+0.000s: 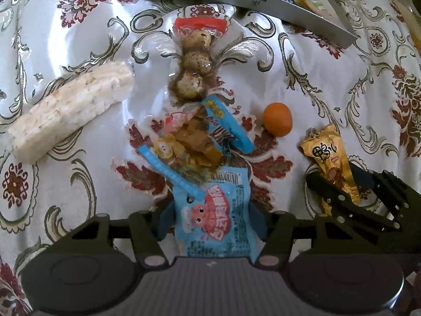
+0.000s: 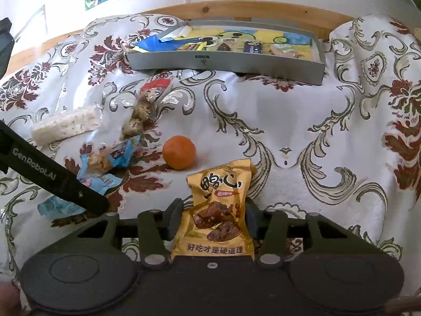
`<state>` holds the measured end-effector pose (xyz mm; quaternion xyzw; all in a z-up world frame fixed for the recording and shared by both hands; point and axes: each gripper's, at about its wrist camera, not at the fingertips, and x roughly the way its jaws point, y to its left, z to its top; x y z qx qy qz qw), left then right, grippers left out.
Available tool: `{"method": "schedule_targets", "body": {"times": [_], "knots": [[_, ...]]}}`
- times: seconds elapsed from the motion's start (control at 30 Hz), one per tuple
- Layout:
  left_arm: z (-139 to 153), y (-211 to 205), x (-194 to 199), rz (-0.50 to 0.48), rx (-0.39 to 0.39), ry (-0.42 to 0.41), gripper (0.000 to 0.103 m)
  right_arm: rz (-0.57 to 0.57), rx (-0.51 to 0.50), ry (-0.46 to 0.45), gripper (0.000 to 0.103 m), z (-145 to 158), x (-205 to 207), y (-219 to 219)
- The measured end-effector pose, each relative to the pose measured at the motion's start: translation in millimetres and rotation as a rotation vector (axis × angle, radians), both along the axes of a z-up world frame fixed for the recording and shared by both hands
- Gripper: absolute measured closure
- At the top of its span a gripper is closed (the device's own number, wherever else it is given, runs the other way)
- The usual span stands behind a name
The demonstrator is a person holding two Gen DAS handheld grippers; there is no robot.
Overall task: Organize snacks
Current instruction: 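Carry both packs to the grey tray and lower them inside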
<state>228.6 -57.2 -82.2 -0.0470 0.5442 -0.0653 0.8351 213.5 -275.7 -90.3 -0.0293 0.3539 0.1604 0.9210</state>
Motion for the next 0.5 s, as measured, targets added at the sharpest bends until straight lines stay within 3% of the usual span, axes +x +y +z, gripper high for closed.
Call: {"method": "schedule_targets", "body": {"times": [0.3,0.5], "knots": [[6,-5,-9,0.015,-0.012,-0.009,0.041,0.073,0.023,0.003,0.053,6,-12,9],[9,-9,-19,0.012,-0.027,-0.008,0.042,0.06,0.022,-0.017,0.053,15,-16,6]]}}
